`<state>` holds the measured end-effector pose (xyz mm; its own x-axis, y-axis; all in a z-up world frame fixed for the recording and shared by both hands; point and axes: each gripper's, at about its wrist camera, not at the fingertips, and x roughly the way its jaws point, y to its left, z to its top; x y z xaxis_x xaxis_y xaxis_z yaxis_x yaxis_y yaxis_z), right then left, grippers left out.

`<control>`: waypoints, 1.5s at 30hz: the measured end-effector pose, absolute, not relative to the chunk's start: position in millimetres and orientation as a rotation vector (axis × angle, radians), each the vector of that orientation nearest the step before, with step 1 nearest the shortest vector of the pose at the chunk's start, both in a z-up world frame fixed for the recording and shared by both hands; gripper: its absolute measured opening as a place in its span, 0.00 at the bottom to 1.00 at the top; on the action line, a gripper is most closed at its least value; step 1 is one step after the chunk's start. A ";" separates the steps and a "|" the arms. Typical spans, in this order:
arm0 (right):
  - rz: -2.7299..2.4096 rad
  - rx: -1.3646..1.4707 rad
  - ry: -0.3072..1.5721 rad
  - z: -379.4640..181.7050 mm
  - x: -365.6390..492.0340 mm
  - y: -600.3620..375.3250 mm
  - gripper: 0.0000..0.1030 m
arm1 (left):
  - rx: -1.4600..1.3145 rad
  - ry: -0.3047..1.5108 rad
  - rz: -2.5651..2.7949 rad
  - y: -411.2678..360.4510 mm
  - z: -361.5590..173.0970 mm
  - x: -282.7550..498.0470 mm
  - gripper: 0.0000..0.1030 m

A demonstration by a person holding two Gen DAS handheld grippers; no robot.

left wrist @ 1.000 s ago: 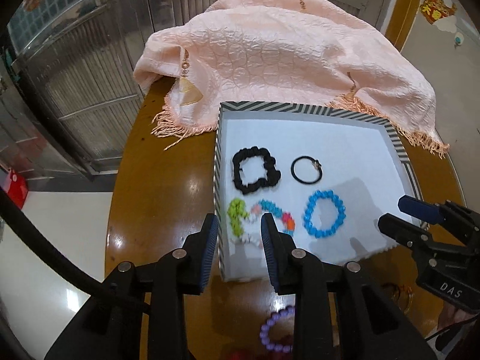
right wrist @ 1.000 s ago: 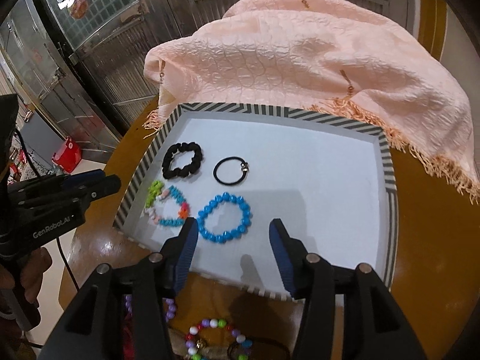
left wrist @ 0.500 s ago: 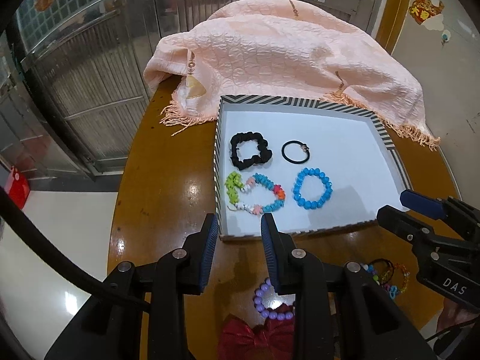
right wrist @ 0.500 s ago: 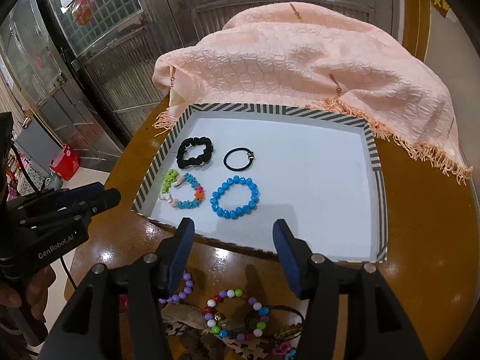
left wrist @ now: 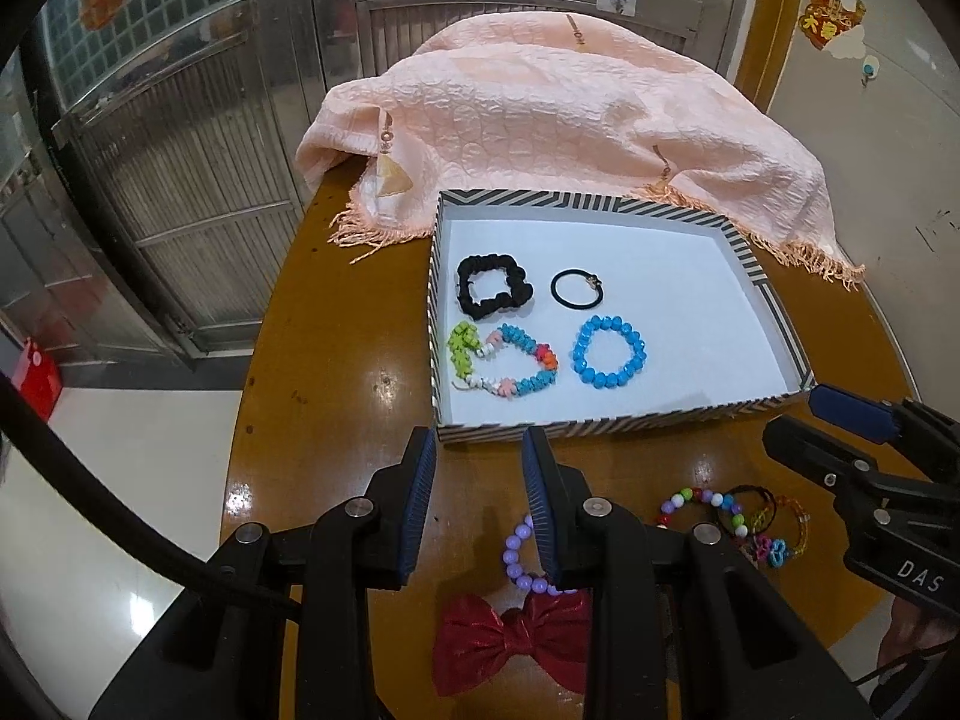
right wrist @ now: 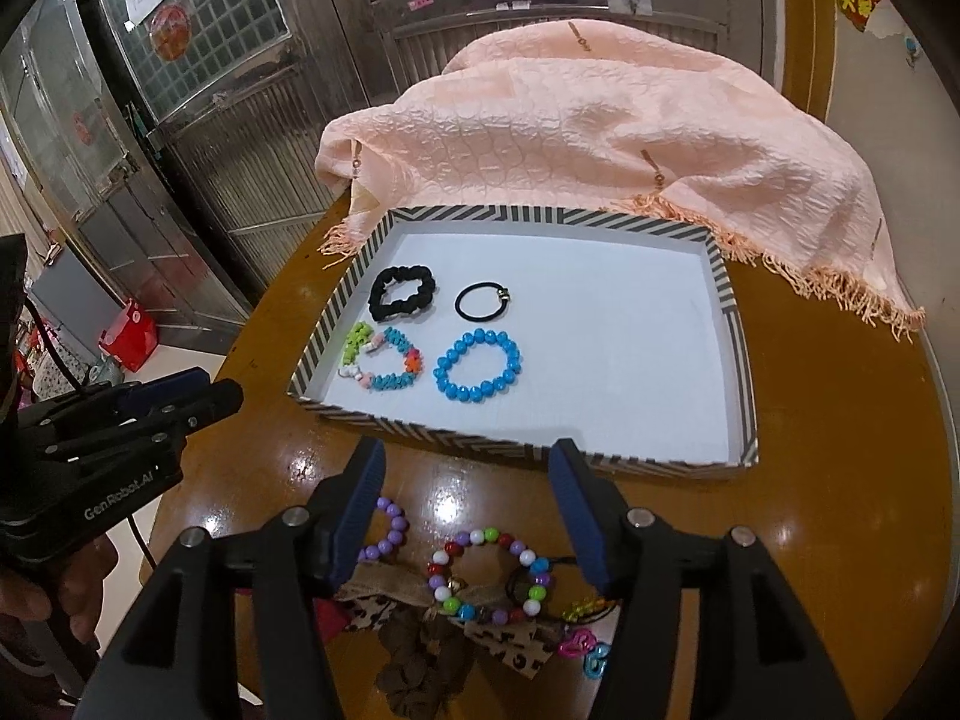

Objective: Organize jewelry
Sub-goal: 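Withdraw both tools from the tray over the remaining jewelry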

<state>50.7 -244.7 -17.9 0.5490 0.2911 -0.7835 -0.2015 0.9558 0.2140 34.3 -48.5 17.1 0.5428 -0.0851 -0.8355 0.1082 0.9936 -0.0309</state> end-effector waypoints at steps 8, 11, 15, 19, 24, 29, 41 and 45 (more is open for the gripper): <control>0.268 0.114 0.945 -19.8 36.3 -251.2 0.61 | 0.061 0.964 -0.109 -50.3 17.2 20.6 0.22; 0.258 0.120 0.949 -21.7 32.8 -254.4 0.61 | 0.062 0.962 -0.111 -49.5 17.3 17.6 0.22; 0.247 0.125 0.950 -23.1 29.3 -256.4 0.61 | 0.068 0.962 -0.111 -49.2 16.4 14.7 0.22; 0.242 0.123 0.954 -24.1 25.1 -256.0 0.62 | 0.075 0.959 -0.111 -49.0 15.7 11.3 0.22; 0.241 0.115 0.955 -24.2 22.2 -254.9 0.62 | 0.082 0.962 -0.114 -49.7 14.2 7.9 0.22; 0.239 0.110 0.954 -24.1 20.4 -255.6 0.62 | 0.083 0.963 -0.118 -51.4 14.2 6.4 0.22; 0.222 0.102 0.968 -29.8 17.1 -265.3 0.62 | 0.077 0.976 -0.122 -54.2 10.2 6.8 0.22; 0.216 0.107 0.976 -32.9 17.3 -268.7 0.62 | 0.076 0.980 -0.122 -55.3 8.0 6.6 0.22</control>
<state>17.3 -268.7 -32.9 0.5406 0.2295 -0.8094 -0.1339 0.9733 0.1865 6.6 -55.3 8.0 0.5505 -0.0689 -0.8320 0.1379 0.9904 0.0092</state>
